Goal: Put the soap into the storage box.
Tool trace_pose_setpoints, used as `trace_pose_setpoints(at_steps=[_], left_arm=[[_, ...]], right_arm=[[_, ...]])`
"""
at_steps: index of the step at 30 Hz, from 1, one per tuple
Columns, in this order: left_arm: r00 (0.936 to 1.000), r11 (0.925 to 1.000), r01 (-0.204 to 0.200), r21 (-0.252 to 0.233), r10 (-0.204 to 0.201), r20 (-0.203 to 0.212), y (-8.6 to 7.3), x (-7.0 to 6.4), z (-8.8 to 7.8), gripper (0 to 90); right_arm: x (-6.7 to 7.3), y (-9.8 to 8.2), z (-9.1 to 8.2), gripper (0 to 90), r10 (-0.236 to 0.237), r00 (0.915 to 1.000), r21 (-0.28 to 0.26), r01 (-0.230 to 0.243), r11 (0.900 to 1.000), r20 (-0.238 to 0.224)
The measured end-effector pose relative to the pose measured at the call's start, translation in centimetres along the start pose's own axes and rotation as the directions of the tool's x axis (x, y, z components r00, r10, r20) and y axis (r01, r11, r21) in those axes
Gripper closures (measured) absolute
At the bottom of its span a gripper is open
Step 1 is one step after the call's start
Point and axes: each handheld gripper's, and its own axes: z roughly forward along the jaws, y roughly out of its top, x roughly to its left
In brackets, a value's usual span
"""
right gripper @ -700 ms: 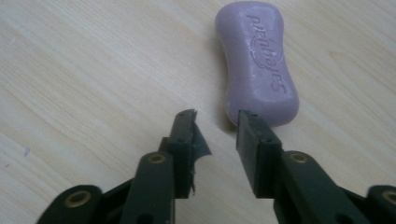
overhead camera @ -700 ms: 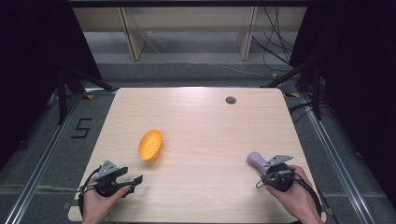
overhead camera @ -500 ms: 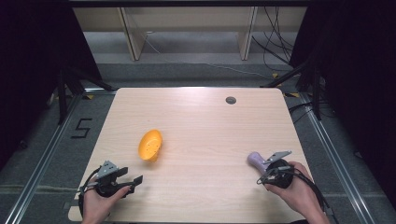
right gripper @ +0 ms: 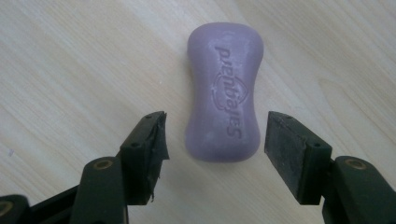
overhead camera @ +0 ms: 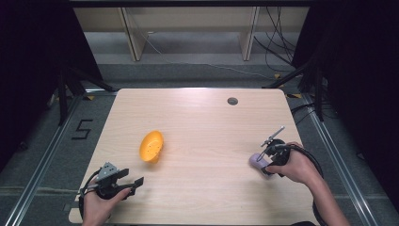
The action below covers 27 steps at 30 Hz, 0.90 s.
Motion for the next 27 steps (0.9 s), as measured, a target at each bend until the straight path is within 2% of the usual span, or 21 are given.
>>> trace_pose_setpoints(at_steps=[4,5,7,8,10,11,14,19,25,27], left_arm=[[0.9999,0.9999,-0.009,0.006,0.009,-0.007,0.0,0.0,0.0,23.7],[1.0,1.0,0.003,0.0,-0.003,0.003,0.0,0.1,0.0,23.6],[1.0,1.0,0.001,-0.007,-0.001,0.001,0.0,0.1,0.0,23.6],[0.9999,0.9999,-0.013,-0.005,0.013,0.0,0.0,0.2,0.0,23.6],[0.9998,0.9999,-0.017,0.0,0.017,-0.007,0.1,0.2,0.0,23.6],[1.0,0.9999,-0.009,-0.009,0.009,0.004,0.0,0.1,0.1,23.6],[1.0,1.0,-0.003,0.0,0.003,-0.004,0.0,0.1,0.0,23.6],[0.9999,0.9999,-0.01,0.004,0.01,-0.009,0.0,0.0,0.0,23.6],[0.9998,0.9998,-0.017,0.006,0.017,-0.012,0.1,0.1,0.0,23.6],[0.9999,0.9998,-0.017,0.006,0.017,-0.001,0.1,0.1,0.1,23.6]], right_arm=[[-0.3,0.3,0.3,40.1,-0.002,1.0,0.02,0.002,1.0,-0.006],[-0.6,0.6,0.5,40.1,-0.017,0.9996,0.037,0.018,0.999,-0.023],[-0.6,0.6,0.6,40.1,-0.006,0.9997,0.047,0.007,0.999,-0.025],[-0.8,0.9,0.9,40.2,-0.031,0.9992,0.055,0.033,0.998,-0.025],[-0.6,1.1,1.1,40.2,-0.021,0.9994,0.065,0.023,0.998,-0.027],[-0.6,1.1,1.1,40.2,-0.021,0.9994,0.065,0.023,0.998,-0.027],[-0.7,1.6,1.2,40.1,-0.033,0.9987,0.071,0.036,0.997,-0.04],[-0.8,2.3,1.8,38.9,-0.04,0.9987,0.076,0.042,0.996,-0.03],[-1.0,3.1,2.6,38.0,-0.027,0.9987,0.117,0.032,0.993,-0.042],[-1.1,3.3,2.9,38.0,-0.025,0.999,0.123,0.03,0.992,-0.038]])
